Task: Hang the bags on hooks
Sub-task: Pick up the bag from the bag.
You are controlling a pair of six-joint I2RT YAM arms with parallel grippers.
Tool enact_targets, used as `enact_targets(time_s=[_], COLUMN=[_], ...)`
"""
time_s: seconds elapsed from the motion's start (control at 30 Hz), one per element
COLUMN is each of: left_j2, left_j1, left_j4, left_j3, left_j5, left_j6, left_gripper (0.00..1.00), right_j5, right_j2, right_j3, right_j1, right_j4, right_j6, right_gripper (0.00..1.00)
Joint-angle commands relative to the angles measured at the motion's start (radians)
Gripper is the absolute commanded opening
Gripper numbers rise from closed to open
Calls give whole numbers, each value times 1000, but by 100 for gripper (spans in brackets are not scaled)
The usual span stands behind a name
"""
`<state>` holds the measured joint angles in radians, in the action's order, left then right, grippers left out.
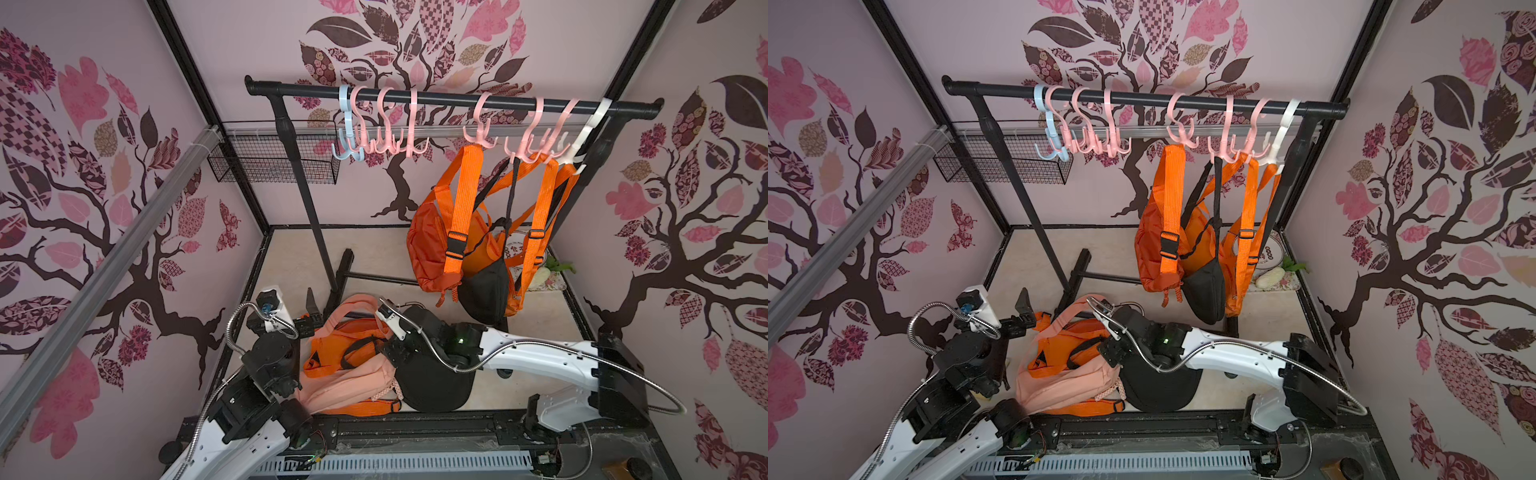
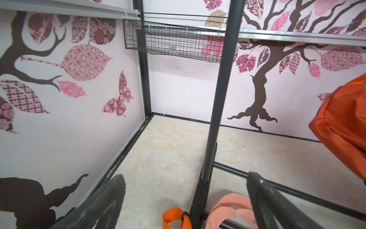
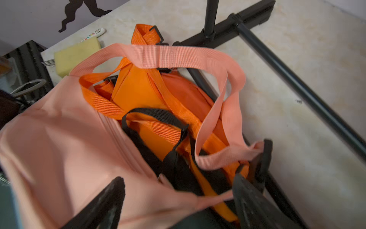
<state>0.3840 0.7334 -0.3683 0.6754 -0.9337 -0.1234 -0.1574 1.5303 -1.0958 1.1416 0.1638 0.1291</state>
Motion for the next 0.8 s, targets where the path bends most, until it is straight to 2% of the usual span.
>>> enact_targets(time_s=[0.0,0.2,0.33,0.43,0.53,0.77], left_j2=[-16,-11,-12,-11,-11,-6], left_j1=[-3,-2,0,2,2,3], left_j4=[64,64,70,75,77,95], left_j3=[-36,-39,-41,-45,-46,-57], left_j5=[-56,-41,-28,-19,-12,3], left_j6=[30,35,41,46,49,62], left_gripper=[98,98,98,98,98,98], right_j5=[-119,-176,-170,-138,-128,-81], right_j2=[131,359,423,464,487,474], right_j3=[-128,-315,-342,-353,-355,-359], right_j1=[-4,-32,-63,-94,-102,-106], right_j4=[-58,25,37,52,54,48], right_j6=[-83,-94,-67,-52,-45,-50], right_gripper=[86,80,77,68,64,27])
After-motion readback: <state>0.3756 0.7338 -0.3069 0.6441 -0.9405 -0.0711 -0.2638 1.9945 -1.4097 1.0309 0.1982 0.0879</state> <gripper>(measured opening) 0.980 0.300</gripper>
